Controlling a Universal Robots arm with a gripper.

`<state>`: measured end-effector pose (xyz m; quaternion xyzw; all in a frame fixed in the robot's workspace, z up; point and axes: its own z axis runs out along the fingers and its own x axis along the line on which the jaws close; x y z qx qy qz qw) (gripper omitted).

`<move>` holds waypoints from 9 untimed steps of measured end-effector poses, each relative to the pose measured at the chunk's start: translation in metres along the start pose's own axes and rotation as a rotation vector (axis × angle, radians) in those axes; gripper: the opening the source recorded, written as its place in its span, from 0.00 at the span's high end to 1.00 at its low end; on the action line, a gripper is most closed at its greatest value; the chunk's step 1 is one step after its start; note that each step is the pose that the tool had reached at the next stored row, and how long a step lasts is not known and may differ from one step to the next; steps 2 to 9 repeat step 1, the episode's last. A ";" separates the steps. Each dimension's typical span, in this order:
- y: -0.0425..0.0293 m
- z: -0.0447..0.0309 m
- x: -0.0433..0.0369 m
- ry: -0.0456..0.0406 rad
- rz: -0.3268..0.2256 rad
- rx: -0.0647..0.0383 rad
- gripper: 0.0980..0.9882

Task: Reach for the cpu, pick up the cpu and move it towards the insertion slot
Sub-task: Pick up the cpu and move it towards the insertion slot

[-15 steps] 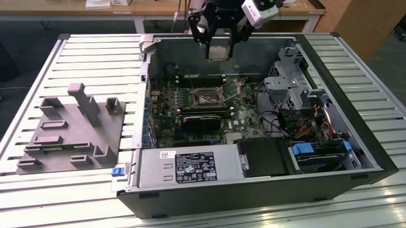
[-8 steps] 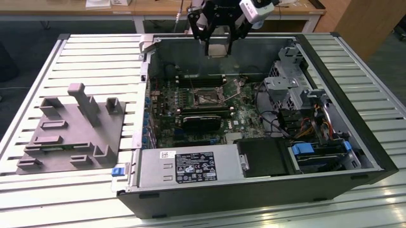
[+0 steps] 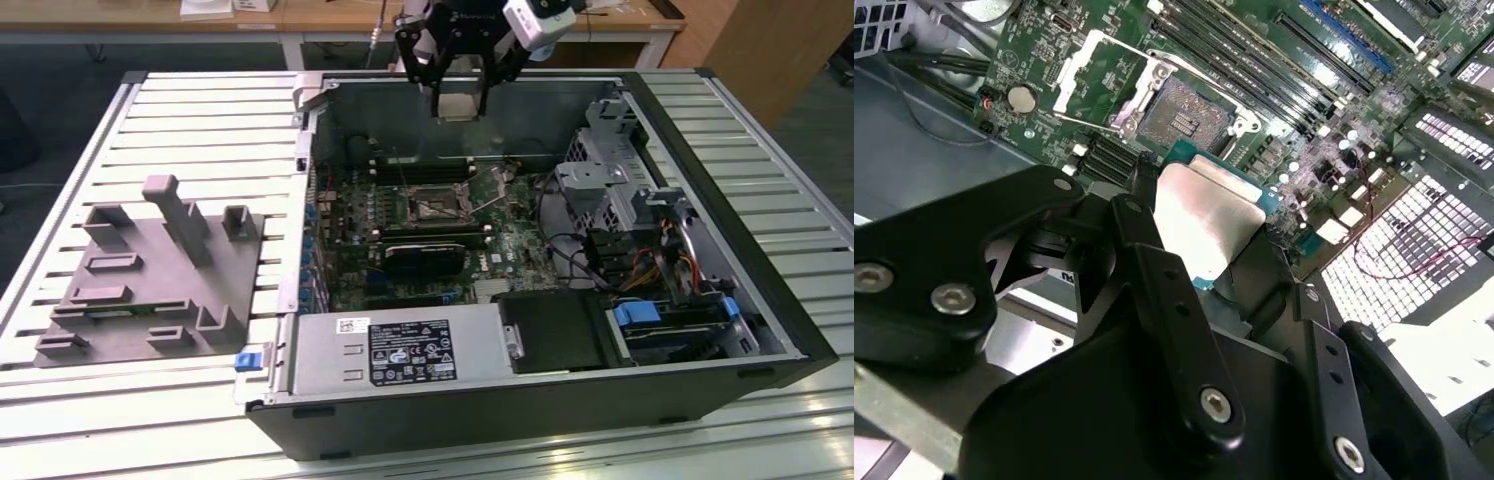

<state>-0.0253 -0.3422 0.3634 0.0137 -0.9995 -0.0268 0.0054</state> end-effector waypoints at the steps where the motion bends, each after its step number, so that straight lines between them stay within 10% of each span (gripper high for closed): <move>1: 0.0000 0.0000 0.0000 0.0000 0.000 0.000 0.50; 9: 0.0000 0.0000 0.0000 0.0000 0.000 0.000 0.50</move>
